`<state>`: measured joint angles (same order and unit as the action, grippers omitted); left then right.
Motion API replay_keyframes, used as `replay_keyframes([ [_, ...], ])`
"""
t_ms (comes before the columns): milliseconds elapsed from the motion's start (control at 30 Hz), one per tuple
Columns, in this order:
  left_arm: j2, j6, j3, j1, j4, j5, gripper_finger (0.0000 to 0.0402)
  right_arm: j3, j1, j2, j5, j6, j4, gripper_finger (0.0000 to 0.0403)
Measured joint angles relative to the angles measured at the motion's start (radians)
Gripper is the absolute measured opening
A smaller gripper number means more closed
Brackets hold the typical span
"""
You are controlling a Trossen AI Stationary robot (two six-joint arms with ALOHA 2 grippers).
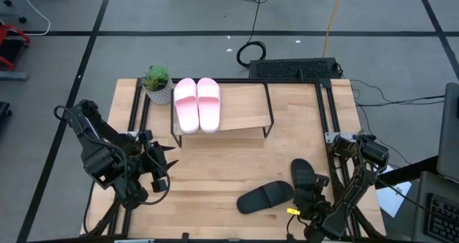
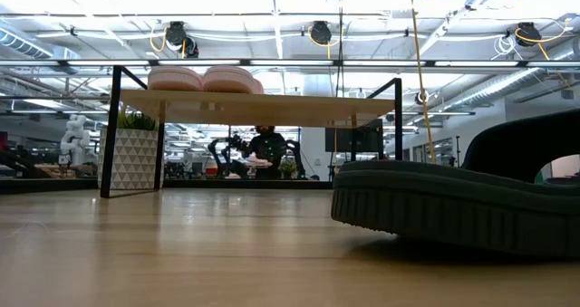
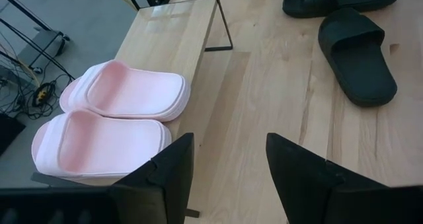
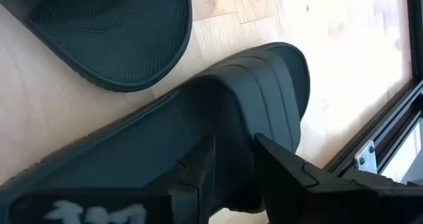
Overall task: Pick and place slides into the shelf
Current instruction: Put the right black slipper on the shelf
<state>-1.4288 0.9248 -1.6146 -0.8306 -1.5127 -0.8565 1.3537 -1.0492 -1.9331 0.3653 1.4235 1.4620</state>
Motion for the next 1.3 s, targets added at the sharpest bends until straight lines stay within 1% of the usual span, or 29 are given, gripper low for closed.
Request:
replay_keyframes([
  [300,0.0,-0.004,0.0,0.0,0.0,-0.001,0.0191,-0.001,0.0,0.0,0.029,-0.017,0.007,0.0093],
  [800,0.0,-0.005,0.0,0.0,0.0,-0.001,0.0191,-0.103,0.029,0.0,0.025,-0.011,0.003,0.0094],
  [1033,0.0,-0.005,0.0,0.0,0.001,-0.001,0.0191,-0.159,0.029,0.0,0.027,-0.009,-0.025,0.0094],
  [1300,0.0,-0.004,0.0,0.0,0.001,-0.001,0.0191,-0.166,0.029,0.0,0.026,0.003,-0.031,0.0094],
])
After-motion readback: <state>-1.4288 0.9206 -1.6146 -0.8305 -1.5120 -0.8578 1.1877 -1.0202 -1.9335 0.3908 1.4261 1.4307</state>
